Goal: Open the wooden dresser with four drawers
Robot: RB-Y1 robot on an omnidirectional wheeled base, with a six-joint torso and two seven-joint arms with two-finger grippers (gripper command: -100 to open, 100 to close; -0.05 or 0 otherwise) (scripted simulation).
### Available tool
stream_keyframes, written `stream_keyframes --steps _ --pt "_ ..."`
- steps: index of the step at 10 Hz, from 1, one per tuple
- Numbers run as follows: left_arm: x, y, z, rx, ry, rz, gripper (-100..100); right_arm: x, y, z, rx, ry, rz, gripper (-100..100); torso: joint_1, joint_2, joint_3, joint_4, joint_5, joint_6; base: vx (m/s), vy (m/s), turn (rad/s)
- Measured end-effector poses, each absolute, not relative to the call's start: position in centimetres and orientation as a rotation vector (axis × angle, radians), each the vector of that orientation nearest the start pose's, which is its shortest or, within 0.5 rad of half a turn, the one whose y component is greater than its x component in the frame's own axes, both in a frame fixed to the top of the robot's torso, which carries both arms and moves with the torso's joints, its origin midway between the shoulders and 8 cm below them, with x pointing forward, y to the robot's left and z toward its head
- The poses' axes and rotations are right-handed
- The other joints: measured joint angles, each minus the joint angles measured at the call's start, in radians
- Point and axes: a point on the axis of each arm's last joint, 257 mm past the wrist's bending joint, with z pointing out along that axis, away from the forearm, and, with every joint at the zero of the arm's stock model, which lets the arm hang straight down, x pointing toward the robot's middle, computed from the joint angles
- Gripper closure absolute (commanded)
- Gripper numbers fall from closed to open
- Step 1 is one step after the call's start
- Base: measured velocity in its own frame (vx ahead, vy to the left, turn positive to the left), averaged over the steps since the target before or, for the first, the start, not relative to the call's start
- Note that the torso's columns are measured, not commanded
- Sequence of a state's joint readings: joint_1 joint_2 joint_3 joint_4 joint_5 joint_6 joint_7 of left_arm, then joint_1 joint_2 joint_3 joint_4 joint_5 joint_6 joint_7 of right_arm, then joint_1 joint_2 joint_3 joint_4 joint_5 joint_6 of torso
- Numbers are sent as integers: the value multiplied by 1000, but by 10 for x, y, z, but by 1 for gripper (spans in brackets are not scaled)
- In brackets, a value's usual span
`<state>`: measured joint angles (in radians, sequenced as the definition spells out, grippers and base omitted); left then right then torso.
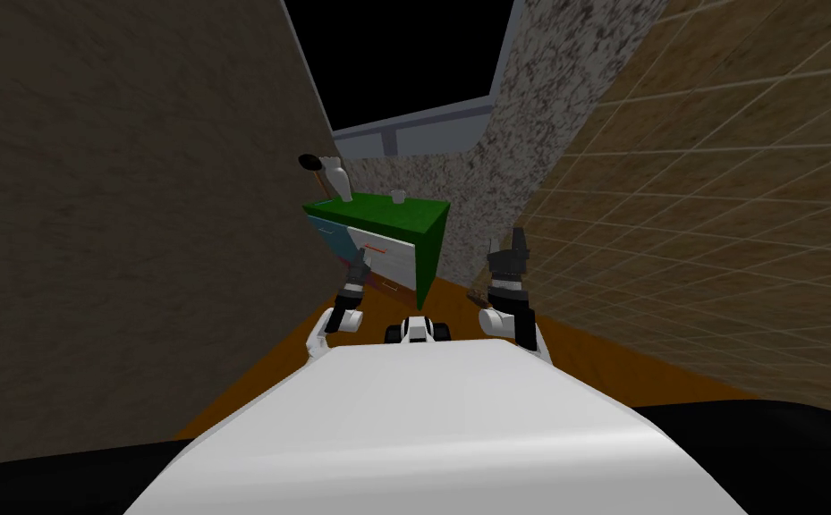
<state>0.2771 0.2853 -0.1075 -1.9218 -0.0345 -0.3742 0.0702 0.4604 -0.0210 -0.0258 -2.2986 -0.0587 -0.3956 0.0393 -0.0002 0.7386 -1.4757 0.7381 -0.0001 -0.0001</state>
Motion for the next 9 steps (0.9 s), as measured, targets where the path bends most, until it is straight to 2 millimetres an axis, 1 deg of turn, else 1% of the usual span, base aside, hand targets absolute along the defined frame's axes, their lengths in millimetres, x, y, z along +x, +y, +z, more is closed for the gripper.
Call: stream_keyframes --steps 3,5,7,9 --pt "450 221 -124 -654 1172 -1310 -100 358 -290 26 701 637 1283 0 0 -1 0 0 0 0 28 42 -116" --pt "456 218 -145 -645 1231 -1283 -100 358 -290 26 701 637 1283 0 0 -1 -1 0 0 0 37 53 -121" --pt "463 216 -160 -634 1287 -1253 -100 358 -290 26 701 637 1282 0 1 -1 -1 0 0 0 35 52 -119" --pt "465 214 -180 -624 1343 -1221 -100 358 -290 26 701 637 1283 0 -1 0 0 0 0 0 24 49 -136"
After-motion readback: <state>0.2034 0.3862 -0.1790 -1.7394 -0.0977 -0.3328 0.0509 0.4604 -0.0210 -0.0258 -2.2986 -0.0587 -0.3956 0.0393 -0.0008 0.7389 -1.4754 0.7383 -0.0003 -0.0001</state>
